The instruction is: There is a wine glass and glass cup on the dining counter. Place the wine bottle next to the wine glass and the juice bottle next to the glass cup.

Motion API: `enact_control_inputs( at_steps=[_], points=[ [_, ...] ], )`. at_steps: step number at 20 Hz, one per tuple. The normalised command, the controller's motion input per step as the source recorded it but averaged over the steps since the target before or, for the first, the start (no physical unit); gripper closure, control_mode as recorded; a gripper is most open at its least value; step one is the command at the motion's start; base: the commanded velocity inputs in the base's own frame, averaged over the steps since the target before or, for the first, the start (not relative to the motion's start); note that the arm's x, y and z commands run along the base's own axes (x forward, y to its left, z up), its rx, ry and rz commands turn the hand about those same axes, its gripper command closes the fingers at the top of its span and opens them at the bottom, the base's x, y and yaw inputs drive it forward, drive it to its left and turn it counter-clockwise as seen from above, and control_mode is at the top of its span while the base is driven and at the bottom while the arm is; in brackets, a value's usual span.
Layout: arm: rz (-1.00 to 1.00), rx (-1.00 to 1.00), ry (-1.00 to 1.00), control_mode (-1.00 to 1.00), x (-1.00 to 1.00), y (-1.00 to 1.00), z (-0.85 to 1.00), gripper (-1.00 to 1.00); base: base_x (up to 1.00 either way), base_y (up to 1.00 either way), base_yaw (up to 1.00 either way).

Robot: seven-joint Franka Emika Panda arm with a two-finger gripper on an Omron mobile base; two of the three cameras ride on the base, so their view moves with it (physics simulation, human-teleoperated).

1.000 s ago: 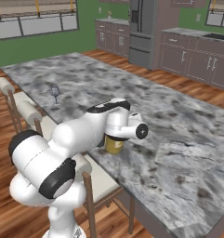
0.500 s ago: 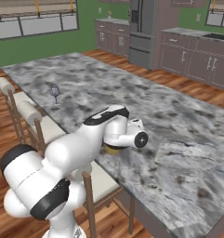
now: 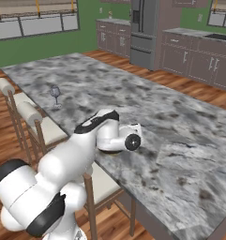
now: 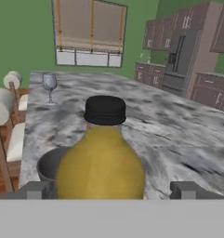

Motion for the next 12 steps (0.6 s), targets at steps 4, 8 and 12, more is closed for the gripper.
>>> enact_control_inputs(
  at_steps=[4,8,12],
  points=[
    [-0.21,0.00,0.15,-1.00,-0.38,-0.16,0.20,-1.00,0.00,0.00,0.00],
    [-0.18,0.00,0.18,-1.00,-0.34,-0.19,0.22,-1.00,0.00,0.00,0.00],
    [-0.11,0.00,0.09,-1.00,-0.40,-0.07,0.32,-1.00,0.00,0.00,0.00]
  ],
)
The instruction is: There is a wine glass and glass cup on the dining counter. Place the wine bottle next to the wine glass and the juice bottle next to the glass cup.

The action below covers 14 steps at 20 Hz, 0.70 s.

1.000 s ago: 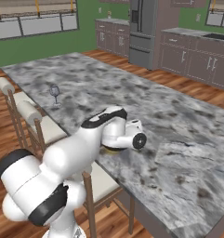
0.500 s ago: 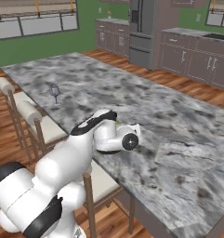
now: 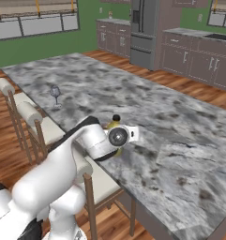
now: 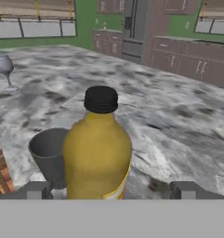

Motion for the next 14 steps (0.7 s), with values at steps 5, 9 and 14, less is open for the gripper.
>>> enact_control_inputs(
  at_steps=[5,9,14],
  points=[
    [-0.08,0.00,0.16,-1.00,-0.40,0.00,0.44,-1.00,0.00,0.00,0.00],
    [-0.04,0.00,0.15,-1.00,-0.49,0.01,0.35,-1.00,0.00,0.00,0.00],
    [-0.07,0.00,0.09,-1.00,-0.61,0.13,0.24,-1.00,0.00,0.00,0.00]
  ],
)
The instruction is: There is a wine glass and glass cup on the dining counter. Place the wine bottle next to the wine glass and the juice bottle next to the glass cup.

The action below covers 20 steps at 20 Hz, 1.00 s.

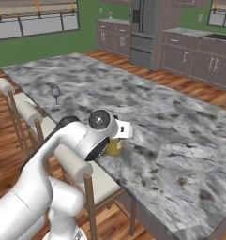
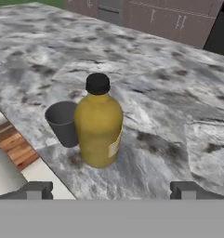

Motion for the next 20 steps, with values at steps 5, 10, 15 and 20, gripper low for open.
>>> enact_control_inputs(
  at_steps=[5,10,15,20],
  points=[
    [-0.09,0.00,0.08,-1.00,-0.59,0.13,0.15,-1.00,0.00,0.00,0.00],
    [-0.09,0.00,0.08,-1.00,-0.49,0.13,0.09,-1.00,0.00,0.00,0.00],
    [-0.05,0.00,0.00,-1.00,-0.38,0.03,0.07,-1.00,0.00,0.00,0.00],
    [0.00,0.00,0.01,-1.00,-0.31,0.03,0.13,-1.00,0.00,0.00,0.00]
  ],
)
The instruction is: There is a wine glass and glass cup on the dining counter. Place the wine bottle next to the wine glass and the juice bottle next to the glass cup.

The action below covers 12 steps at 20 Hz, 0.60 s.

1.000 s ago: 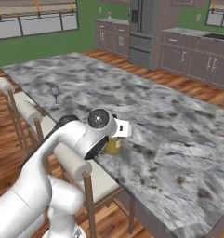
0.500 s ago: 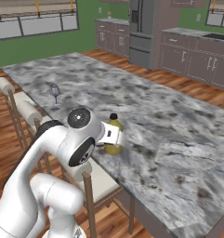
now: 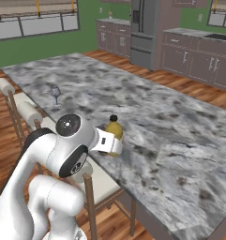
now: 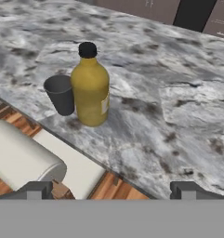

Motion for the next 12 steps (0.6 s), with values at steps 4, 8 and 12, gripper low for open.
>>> enact_control_inputs(
  at_steps=[4,8,12],
  points=[
    [0.00,0.00,0.01,-1.00,-0.12,0.00,0.02,-1.00,0.00,0.00,0.00],
    [0.00,0.00,0.00,-1.00,0.00,0.00,0.00,-1.00,0.00,0.00,0.00],
    [0.00,0.00,0.00,1.00,0.00,0.00,0.00,-1.00,-0.03,0.00,0.00]
  ],
)
